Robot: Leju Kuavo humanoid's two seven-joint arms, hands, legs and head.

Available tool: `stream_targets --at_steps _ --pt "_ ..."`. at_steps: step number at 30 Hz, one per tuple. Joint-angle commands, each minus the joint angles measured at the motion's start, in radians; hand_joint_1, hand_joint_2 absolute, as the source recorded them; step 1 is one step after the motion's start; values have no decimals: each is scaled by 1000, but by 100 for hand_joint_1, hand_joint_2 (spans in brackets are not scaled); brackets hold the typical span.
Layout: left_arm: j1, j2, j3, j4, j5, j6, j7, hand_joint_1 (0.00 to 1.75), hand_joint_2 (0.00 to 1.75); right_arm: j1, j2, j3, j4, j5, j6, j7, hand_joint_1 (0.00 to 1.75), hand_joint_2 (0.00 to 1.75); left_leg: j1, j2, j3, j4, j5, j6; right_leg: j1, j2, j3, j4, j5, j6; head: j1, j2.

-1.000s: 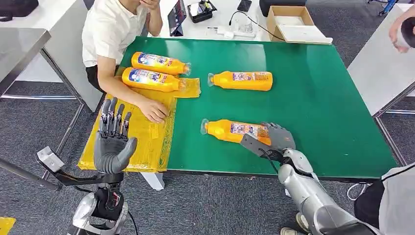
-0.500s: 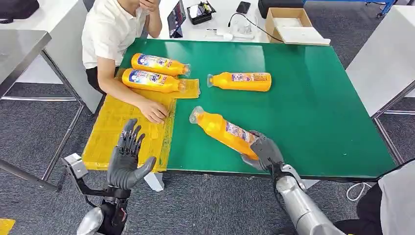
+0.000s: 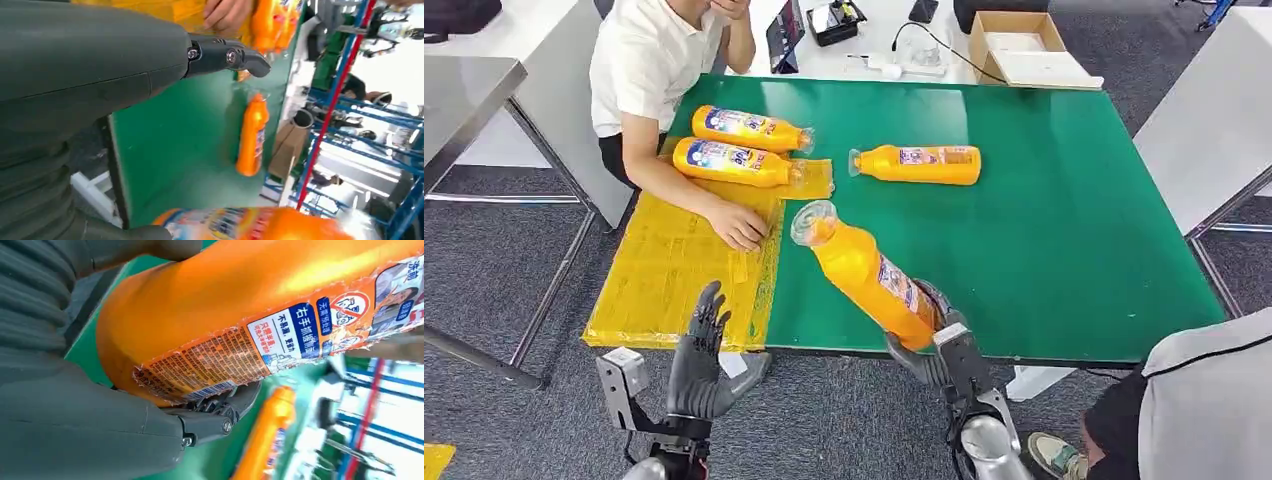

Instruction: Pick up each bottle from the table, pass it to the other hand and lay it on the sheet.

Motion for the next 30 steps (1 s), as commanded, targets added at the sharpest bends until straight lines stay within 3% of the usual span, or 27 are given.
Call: stream_targets --at_steps 1,11,17,30 --pt "-88 -5 -86 144 29 -5 -12 0 175 11 29 81 -80 -62 -27 -41 175 175 1 -1 3 -1 -1 -1 1 -1 4 0 -1 -2 0 0" --pt "-122 -12 -127 166 31 -17 -28 0 175 -44 24 175 22 -49 -42 -42 175 175 1 1 6 -1 -2 -1 1 1 6 -1 -1 -2 0 0" --pt "-121 1 -153 145 125 -118 -14 0 175 -98 18 267 147 7 -51 -33 175 175 1 2 4 -1 -1 -1 1 2 4 -1 0 -1 0 0" --pt "-148 -19 -109 137 220 -214 -8 0 175 -131 47 336 247 21 -31 -52 175 175 2 2 7 -1 -2 -2 2 2 7 -1 -1 -3 0 0"
